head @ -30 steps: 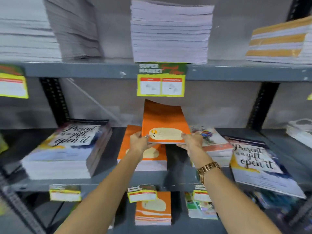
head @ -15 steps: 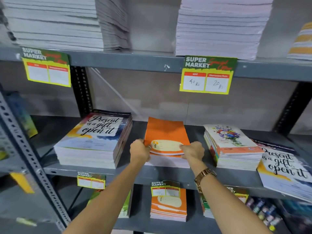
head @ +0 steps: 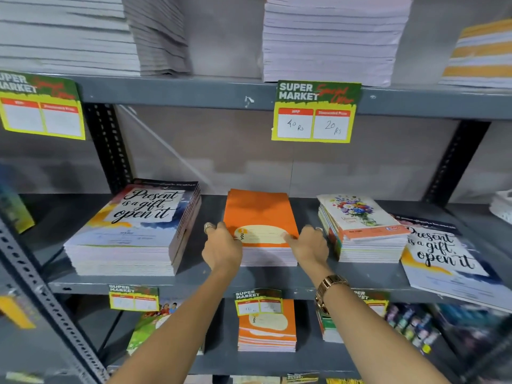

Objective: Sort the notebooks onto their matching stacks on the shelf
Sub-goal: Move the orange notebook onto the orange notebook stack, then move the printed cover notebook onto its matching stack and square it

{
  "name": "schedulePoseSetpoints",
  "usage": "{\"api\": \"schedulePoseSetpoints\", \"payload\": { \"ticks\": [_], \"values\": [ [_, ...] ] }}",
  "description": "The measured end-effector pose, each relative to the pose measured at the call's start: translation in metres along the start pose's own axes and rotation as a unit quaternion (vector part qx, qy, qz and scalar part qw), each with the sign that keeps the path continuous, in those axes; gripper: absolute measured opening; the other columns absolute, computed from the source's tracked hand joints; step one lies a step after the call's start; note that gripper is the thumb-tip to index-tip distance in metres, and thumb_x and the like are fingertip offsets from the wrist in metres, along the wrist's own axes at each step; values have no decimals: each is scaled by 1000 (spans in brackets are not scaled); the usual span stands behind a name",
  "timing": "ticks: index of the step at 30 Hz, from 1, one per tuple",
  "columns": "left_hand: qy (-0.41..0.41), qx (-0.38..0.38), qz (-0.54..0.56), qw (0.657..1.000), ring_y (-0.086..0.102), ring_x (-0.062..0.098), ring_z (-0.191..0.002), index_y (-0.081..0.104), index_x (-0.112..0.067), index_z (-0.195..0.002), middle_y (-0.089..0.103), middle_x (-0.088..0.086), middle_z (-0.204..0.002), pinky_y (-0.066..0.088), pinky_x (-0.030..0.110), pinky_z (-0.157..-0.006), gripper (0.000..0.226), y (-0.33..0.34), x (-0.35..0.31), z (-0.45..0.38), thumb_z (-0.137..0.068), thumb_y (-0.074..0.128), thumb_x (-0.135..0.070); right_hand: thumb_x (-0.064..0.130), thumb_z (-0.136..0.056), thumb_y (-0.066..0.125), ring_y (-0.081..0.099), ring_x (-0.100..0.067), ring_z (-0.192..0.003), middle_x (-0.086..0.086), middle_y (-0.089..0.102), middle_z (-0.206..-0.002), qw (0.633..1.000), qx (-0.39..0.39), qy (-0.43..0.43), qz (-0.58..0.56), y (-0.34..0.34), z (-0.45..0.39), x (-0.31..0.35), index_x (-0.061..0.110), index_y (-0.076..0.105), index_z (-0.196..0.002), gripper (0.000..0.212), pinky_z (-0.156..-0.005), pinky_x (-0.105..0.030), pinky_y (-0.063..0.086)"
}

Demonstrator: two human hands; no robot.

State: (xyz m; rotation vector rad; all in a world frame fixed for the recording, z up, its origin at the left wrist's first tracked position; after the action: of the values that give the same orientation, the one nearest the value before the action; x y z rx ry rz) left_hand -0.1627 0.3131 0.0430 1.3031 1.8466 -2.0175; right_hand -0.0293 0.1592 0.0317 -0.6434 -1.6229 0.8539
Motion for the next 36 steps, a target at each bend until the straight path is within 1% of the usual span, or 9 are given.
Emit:
{"api": "schedulePoseSetpoints", "payload": {
  "ticks": [6,11,15,21,24,27,29,33,36],
  "values": [
    [106,-42,48,992,62,32,-97,53,-10,-120,49,11,-131,50,40,-77,30,11,-39,20,-91,53,-16,28,-95,51,58,-29,-103,-14,61,-113,979,-174,-100,-37,-61,-6,-16,6,61,-107,27,-77,-36,48],
    [146,-23,128,981,63,32,-90,59,-10,-112,62,14,-112,55,39,-77,23,48,-93,48,-90,55,-18,18,-94,51,58,-37,-101,-18,63,-109,964,-246,-89,-44,-105,-21,-68,2,64,-102,22,-72,-39,48],
    [174,23,173,969,62,32,-87,63,-9,-103,67,18,-95,46,33,-69,19,85,-137,75,-88,56,-18,18,-93,52,58,-37,-97,-18,64,-105,959,-276,-58,-15,-141,-31,-120,3,64,-100,20,-71,-40,47],
    [146,157,209,954,67,34,-87,69,-4,-92,73,19,-92,56,37,-76,20,154,-190,119,-87,60,-21,12,-89,54,62,-38,-94,-22,69,-98,965,-253,7,74,-175,-48,-204,0,68,-94,19,-78,-42,48],
    [102,226,222,943,69,35,-83,69,-3,-81,72,21,-84,57,40,-77,16,189,-208,138,-84,62,-17,17,-91,52,60,-36,-102,-19,68,-106,967,-213,61,124,-185,-55,-247,3,67,-100,22,-83,-40,48],
    [58,254,206,943,66,33,-69,56,-12,-51,61,18,-66,59,44,-74,32,212,-217,150,-82,62,-13,23,-94,51,55,-35,-111,-17,63,-117,969,-163,111,149,-189,-60,-282,3,63,-110,28,-91,-41,45],
    [25,264,207,942,59,30,-61,46,-14,-44,55,18,-62,59,49,-72,40,225,-220,154,-80,63,-11,29,-94,52,51,-34,-117,-16,59,-124,968,-132,143,161,-190,-62,-301,3,59,-116,36,-96,-41,43],
    [-12,287,165,944,67,36,-80,54,-5,-65,70,24,-89,57,38,-72,19,245,-227,161,-77,64,-16,36,-91,54,45,-36,-124,-18,52,-133,967,-84,197,140,-190,-66,-330,1,49,-125,49,-102,-44,40],
    [-41,307,173,935,64,35,-95,57,-2,-81,68,20,-105,56,34,-77,19,253,-235,163,-79,66,-19,40,-90,55,40,-38,-128,-19,44,-138,963,-68,226,128,-187,-66,-340,-1,40,-132,60,-104,-47,38]
  ]
}}
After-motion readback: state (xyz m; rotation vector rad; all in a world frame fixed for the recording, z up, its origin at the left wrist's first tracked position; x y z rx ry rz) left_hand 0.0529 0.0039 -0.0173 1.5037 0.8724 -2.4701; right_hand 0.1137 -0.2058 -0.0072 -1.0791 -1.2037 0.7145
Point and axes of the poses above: each hand's wrist, its own z-axis away from the middle knuckle, its own y-axis out of the palm, x = y × z, the point moved 6 cm from there along -z, towards the middle knuckle
